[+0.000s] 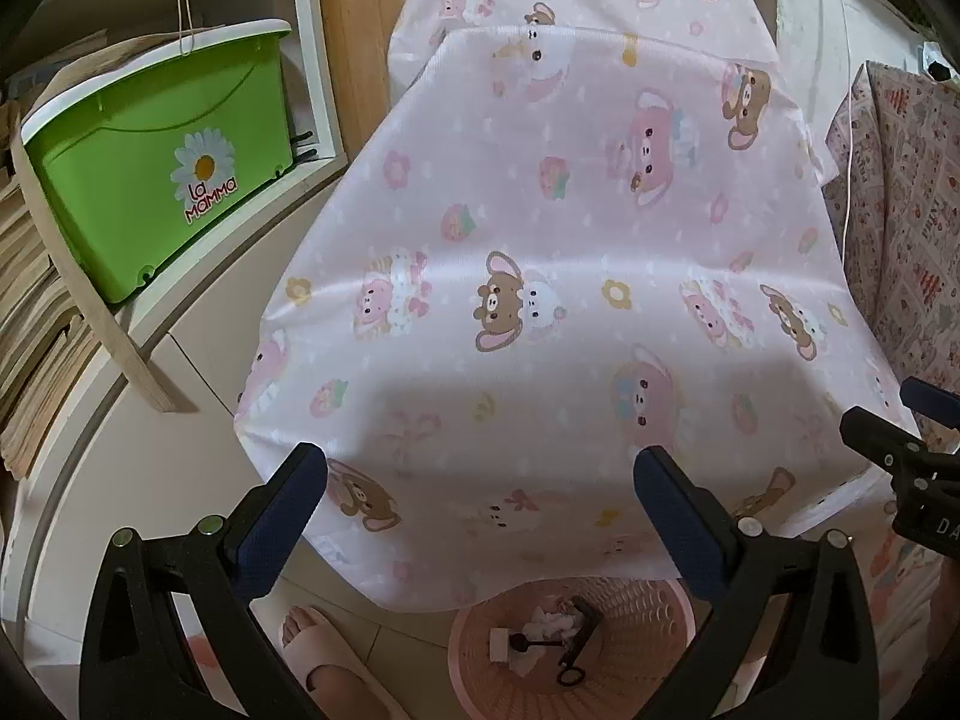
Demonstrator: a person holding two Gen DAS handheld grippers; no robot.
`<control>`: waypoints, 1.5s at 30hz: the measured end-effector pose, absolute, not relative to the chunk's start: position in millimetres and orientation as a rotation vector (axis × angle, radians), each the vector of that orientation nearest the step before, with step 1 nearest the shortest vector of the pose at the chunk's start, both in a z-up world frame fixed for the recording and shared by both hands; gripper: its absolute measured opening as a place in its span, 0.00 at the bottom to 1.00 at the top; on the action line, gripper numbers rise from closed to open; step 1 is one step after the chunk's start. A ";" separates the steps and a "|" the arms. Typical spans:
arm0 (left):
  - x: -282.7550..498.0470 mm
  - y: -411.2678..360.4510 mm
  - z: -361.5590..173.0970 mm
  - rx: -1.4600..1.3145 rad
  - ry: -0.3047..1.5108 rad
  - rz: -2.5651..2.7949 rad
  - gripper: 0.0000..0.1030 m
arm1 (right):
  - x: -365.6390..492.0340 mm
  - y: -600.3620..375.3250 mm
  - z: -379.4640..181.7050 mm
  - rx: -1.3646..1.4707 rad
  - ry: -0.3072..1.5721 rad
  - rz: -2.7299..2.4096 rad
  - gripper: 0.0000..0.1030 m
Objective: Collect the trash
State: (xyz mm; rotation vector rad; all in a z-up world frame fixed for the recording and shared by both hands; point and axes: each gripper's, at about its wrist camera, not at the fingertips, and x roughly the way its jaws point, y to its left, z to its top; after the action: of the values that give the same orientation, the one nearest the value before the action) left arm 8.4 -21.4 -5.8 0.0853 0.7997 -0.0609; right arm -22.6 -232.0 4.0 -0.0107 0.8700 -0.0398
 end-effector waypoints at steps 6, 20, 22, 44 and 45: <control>8.5 -23.9 -7.9 0.096 0.808 -0.066 0.98 | -23.0 -231.6 5.0 -0.008 0.870 -0.036 0.85; 14.5 -19.5 -15.4 0.051 0.859 -0.077 0.98 | -24.3 -232.4 6.2 0.003 0.871 -0.028 0.85; 14.9 -19.4 -15.4 0.051 0.860 -0.077 0.98 | -24.8 -233.0 6.8 0.000 0.866 -0.036 0.85; 18.3 -19.8 -17.0 0.054 0.865 -0.073 0.98 | -19.4 -237.1 5.0 0.034 0.886 -0.034 0.85; 18.3 -20.3 -17.3 0.058 0.865 -0.072 0.98 | -19.2 -236.5 4.9 0.034 0.885 -0.031 0.85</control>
State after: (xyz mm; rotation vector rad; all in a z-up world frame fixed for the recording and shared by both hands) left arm 18.3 -20.3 -17.3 0.0575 0.8654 -0.0724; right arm -19.2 -236.5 4.9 0.0336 0.8850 -0.0305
